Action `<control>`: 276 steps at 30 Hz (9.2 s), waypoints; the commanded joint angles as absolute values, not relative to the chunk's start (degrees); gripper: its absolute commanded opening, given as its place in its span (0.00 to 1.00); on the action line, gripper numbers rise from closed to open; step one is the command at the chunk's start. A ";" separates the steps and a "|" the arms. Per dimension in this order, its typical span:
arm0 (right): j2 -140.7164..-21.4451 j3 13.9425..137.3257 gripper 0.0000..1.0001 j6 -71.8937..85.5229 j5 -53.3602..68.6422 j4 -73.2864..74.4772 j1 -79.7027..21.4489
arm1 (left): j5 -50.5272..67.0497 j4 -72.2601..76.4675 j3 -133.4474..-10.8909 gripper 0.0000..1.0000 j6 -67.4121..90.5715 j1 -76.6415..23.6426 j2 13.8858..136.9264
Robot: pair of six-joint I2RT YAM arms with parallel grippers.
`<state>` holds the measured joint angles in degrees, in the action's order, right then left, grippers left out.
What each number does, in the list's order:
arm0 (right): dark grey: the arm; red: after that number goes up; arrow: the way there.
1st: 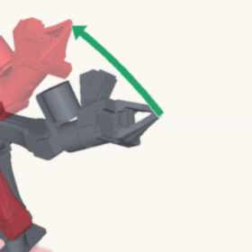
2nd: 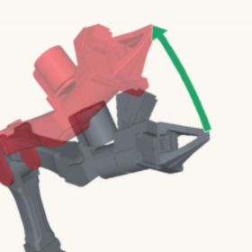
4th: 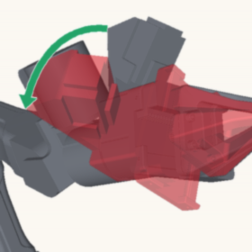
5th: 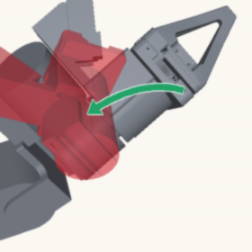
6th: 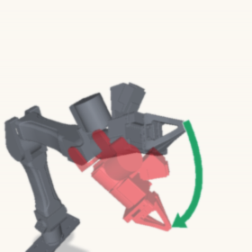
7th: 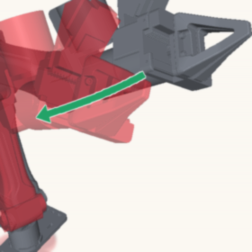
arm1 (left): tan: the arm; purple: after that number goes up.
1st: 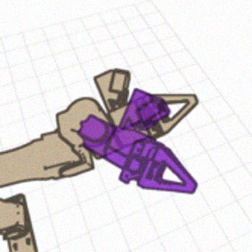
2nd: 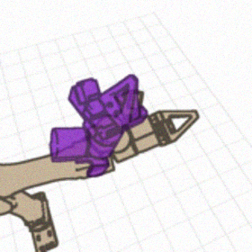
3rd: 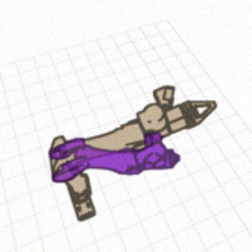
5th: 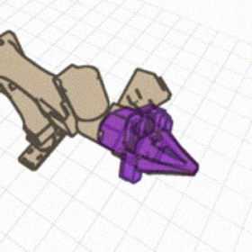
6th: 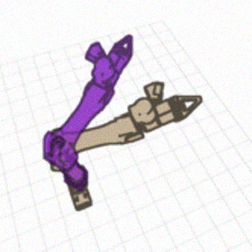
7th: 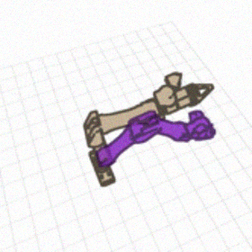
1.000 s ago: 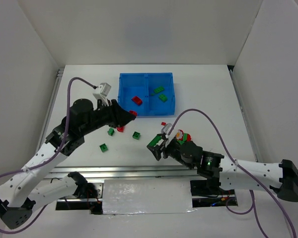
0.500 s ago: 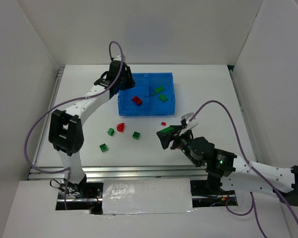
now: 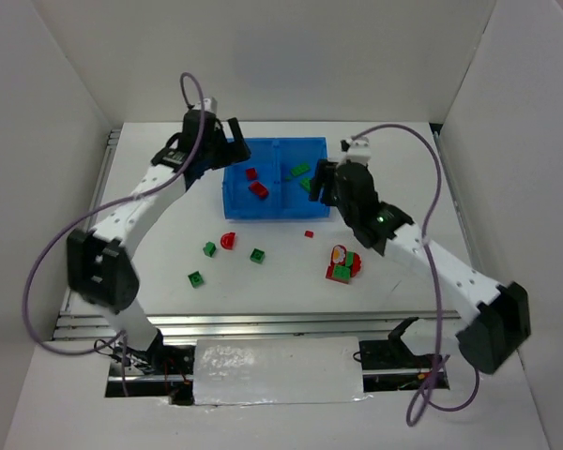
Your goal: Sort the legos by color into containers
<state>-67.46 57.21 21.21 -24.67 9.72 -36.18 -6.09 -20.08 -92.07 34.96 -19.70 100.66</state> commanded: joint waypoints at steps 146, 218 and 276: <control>-132.11 103.28 0.43 26.90 -13.71 22.69 -70.93 | -32.70 -39.38 -53.09 1.00 32.61 -7.03 32.96; -66.27 58.45 1.00 22.24 1.67 16.17 -39.90 | -6.85 -16.97 -50.80 0.51 36.12 -12.57 92.28; -70.38 52.47 0.99 32.87 -19.68 24.26 -38.58 | -29.77 -27.57 -92.75 1.00 32.60 -33.57 82.47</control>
